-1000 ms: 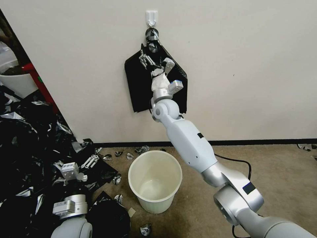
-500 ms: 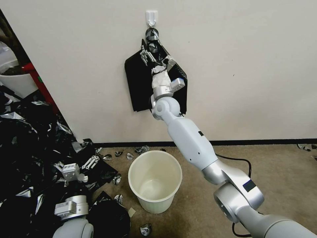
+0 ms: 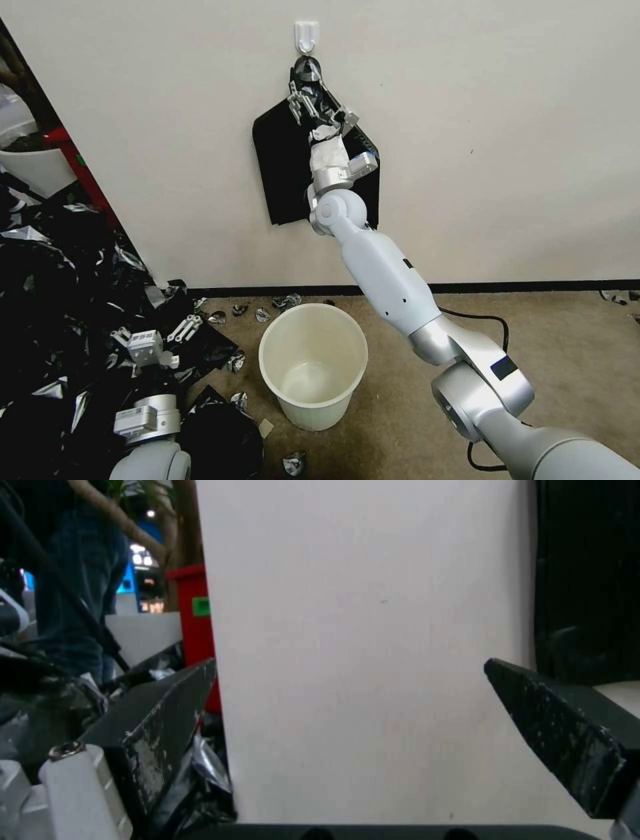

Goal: Place a trash bag onto the trash bin.

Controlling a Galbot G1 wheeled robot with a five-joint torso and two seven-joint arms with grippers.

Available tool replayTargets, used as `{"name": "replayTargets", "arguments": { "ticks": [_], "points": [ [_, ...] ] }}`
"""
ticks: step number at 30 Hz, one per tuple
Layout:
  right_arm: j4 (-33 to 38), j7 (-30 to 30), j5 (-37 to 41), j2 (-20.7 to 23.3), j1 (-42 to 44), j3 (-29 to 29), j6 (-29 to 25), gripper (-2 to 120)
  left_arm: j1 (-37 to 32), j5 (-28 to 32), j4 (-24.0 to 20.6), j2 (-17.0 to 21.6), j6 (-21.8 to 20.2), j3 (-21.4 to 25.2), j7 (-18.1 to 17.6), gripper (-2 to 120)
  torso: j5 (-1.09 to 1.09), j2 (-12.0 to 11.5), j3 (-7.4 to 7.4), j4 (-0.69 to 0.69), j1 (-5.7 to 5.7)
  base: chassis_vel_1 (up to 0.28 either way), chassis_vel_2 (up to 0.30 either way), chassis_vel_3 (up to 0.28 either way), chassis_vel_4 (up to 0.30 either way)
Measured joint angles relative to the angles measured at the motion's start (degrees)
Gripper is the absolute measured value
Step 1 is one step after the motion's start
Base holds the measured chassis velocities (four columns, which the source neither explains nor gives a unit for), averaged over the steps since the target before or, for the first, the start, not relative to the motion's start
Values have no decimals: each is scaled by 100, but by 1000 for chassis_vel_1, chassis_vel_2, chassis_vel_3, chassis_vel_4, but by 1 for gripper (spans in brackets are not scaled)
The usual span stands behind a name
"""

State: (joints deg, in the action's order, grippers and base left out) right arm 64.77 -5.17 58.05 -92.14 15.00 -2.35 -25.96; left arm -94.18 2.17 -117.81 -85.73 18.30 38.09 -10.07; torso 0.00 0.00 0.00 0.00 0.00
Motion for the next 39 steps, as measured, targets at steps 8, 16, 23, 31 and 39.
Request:
{"name": "replayTargets", "arguments": {
  "ticks": [8,16,23,31,39],
  "points": [
    [-60,-95,-19,0,-4,35,-16,43,6,-76,49,-27,0,-56,-60,100,0,0,0,0,0,0,0,0,0],
    [-63,-310,-15,1,24,74,-37,18,9,-108,66,-36,0,-67,-95,100,0,0,0,0,0,0,0,0,0],
    [34,-738,140,2,91,65,-56,0,-4,-126,85,-39,0,-66,-149,100,0,0,0,0,0,0,0,0,0],
    [490,-1477,180,1,579,40,-128,0,-17,-128,113,-18,8,-16,-212,100,0,0,0,0,0,0,0,0,0],
    [1172,-2455,24,118,1751,-78,-133,0,3,-115,159,23,19,9,-238,100,0,0,-1,1,0,0,0,0,0]
  ]
}}
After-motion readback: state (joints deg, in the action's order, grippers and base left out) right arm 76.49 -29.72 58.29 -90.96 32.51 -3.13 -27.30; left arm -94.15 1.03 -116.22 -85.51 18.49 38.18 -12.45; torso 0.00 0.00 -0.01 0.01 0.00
